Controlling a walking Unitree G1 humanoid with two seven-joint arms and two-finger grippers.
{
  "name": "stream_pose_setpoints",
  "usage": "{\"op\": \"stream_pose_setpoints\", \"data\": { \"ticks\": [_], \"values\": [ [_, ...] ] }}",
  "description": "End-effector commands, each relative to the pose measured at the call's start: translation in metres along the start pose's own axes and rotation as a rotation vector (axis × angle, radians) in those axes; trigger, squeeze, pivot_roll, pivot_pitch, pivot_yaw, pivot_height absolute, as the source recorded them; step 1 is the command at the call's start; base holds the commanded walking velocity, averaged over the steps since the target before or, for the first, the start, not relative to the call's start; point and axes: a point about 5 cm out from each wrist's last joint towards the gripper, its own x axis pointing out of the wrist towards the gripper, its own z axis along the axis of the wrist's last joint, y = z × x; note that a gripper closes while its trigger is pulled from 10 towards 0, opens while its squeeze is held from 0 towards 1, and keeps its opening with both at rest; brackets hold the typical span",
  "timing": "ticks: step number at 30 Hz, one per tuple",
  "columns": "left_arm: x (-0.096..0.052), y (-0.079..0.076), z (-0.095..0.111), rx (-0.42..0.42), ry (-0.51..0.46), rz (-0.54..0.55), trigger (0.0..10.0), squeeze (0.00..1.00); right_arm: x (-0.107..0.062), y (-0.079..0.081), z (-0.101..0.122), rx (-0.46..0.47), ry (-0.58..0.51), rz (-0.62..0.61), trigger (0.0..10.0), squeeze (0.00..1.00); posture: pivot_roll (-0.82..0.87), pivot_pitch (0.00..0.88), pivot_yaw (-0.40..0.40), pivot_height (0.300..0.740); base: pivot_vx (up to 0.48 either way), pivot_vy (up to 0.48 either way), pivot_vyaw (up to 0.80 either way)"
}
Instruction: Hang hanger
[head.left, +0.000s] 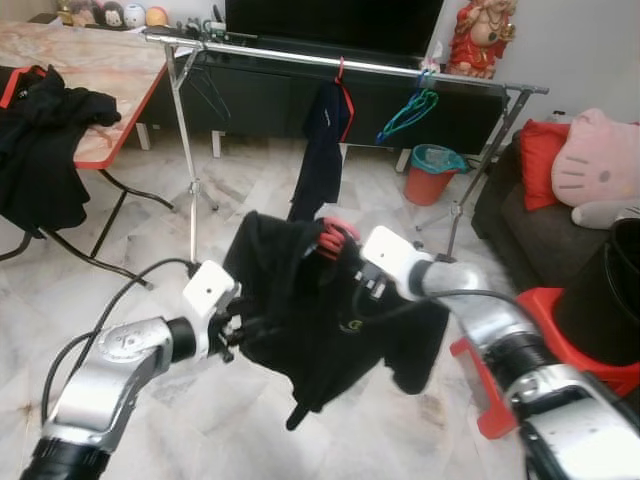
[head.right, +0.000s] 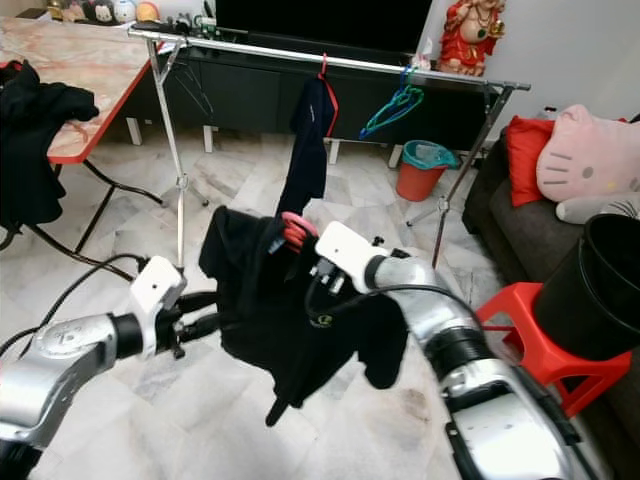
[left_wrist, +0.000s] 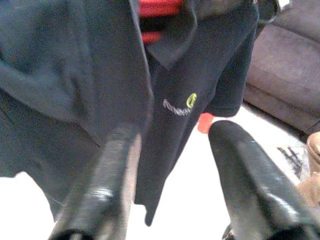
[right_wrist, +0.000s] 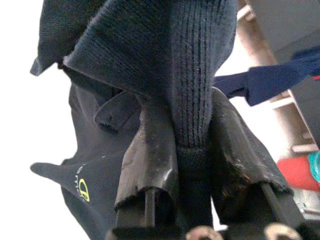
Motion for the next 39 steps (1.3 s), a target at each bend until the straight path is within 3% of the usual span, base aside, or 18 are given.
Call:
{"op": "stream_pose_setpoints", "data": {
  "ticks": [1,7,8,15,21,25,28,29,39],
  "values": [
    [-0.003,-0.004,0.013,0.016,-0.044,-0.043,10.0,1.00,-0.007,0.000,-0.003,-0.017,-0.032,0.057,0.0,0.00,0.05,0.000,-0.167,0.740,0.000,0.000,0.00],
    [-0.007,-0.001,0.021,0.080,-0.046,-0.059,10.0,1.00,-0.014,0.015,-0.006,-0.041,-0.085,0.278,0.0,0.00,0.05,0.000,-0.172,0.740,0.000,0.000,0.00],
    [-0.008,-0.001,0.027,0.109,-0.060,-0.073,10.0,0.00,-0.015,0.020,-0.004,-0.034,-0.111,0.345,0.0,0.00,0.06,0.000,-0.179,0.740,0.000,0.000,0.00],
    [-0.004,-0.009,0.034,0.159,-0.019,-0.176,10.0,0.00,-0.017,0.030,-0.003,-0.054,-0.133,0.458,0.0,0.00,0.06,0.000,-0.183,0.740,0.000,0.000,0.00],
    [-0.002,0.002,0.022,0.125,0.000,-0.102,10.0,0.00,-0.019,0.030,-0.002,-0.062,-0.147,0.486,0.0,0.00,0.05,0.000,-0.186,0.740,0.000,0.000,0.00],
    [-0.008,0.000,0.012,0.092,0.035,-0.142,10.0,0.00,-0.020,0.030,-0.002,-0.067,-0.148,0.488,0.0,0.00,0.05,0.000,-0.187,0.740,0.000,0.000,0.00],
    [-0.011,0.005,0.005,0.084,0.056,-0.106,10.0,0.00,-0.020,0.030,-0.002,-0.071,-0.151,0.490,0.0,0.00,0.05,0.000,-0.186,0.740,0.000,0.000,0.00],
    [-0.011,0.007,0.004,0.069,0.050,-0.089,10.0,1.00,-0.020,0.031,-0.001,-0.072,-0.159,0.495,0.0,0.00,0.05,0.000,-0.186,0.740,0.000,0.000,0.00],
    [0.004,-0.007,0.003,0.038,0.024,-0.194,10.0,1.00,-0.019,0.032,0.006,-0.088,-0.185,0.511,0.0,0.00,0.05,0.000,-0.185,0.740,0.000,0.000,0.00]
  ]
}}
